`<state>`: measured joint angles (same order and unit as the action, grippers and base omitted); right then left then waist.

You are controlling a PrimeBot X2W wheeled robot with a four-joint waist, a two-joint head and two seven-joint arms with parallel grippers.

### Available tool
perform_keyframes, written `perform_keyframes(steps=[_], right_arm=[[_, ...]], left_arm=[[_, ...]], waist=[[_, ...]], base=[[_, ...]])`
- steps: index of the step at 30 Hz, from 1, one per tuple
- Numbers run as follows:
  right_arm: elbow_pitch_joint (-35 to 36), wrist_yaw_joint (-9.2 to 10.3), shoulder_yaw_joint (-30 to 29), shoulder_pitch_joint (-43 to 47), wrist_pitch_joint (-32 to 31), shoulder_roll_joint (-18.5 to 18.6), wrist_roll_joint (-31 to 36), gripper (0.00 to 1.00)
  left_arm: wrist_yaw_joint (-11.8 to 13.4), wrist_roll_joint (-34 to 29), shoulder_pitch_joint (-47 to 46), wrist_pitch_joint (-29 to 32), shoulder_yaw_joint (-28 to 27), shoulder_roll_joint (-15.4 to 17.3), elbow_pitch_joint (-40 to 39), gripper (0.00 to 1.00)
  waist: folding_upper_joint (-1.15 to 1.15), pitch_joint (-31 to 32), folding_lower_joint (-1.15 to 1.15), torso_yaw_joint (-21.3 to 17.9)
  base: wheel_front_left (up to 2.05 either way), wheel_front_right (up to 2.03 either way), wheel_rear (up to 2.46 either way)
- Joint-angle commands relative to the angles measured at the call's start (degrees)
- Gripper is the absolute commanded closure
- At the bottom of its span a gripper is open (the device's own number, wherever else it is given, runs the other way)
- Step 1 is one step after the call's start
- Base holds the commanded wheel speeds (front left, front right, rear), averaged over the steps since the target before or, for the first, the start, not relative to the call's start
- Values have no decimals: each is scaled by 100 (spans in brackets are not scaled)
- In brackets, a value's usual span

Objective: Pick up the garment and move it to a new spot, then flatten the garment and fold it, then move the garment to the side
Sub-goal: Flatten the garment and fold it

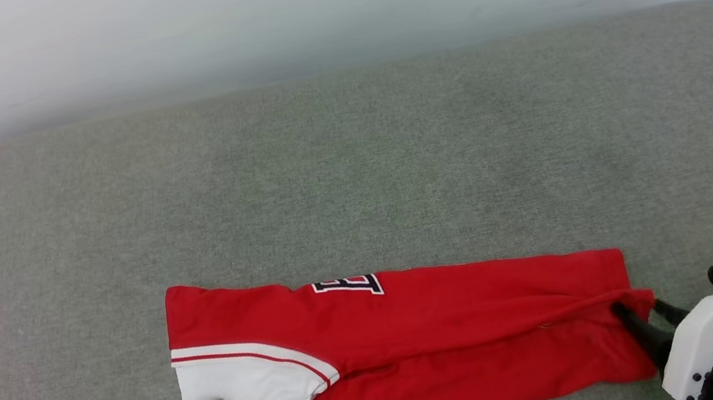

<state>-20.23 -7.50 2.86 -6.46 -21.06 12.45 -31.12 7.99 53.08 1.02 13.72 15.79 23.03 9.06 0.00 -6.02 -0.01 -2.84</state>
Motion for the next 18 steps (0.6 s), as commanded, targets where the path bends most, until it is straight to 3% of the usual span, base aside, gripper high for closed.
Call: perform_keyframes(steps=[1, 7, 18], right_arm=[[66, 2, 7, 64, 98, -4, -11, 0], [619, 2, -95, 206, 412, 144, -9, 0], [1241, 1, -767, 26, -1076, 615, 313, 0]], left_arm=[[-23, -71, -51, -124, -13, 10, -9, 0], [48, -615, -212, -978, -34, -44, -321, 0], [463, -2054, -601, -2237, 198, 93, -1177, 0]], waist=[[0, 50, 1, -30], [0, 306, 1, -71], [0, 426, 1, 61]], base=[[0, 0, 0], [0, 0, 0], [0, 0, 0]])
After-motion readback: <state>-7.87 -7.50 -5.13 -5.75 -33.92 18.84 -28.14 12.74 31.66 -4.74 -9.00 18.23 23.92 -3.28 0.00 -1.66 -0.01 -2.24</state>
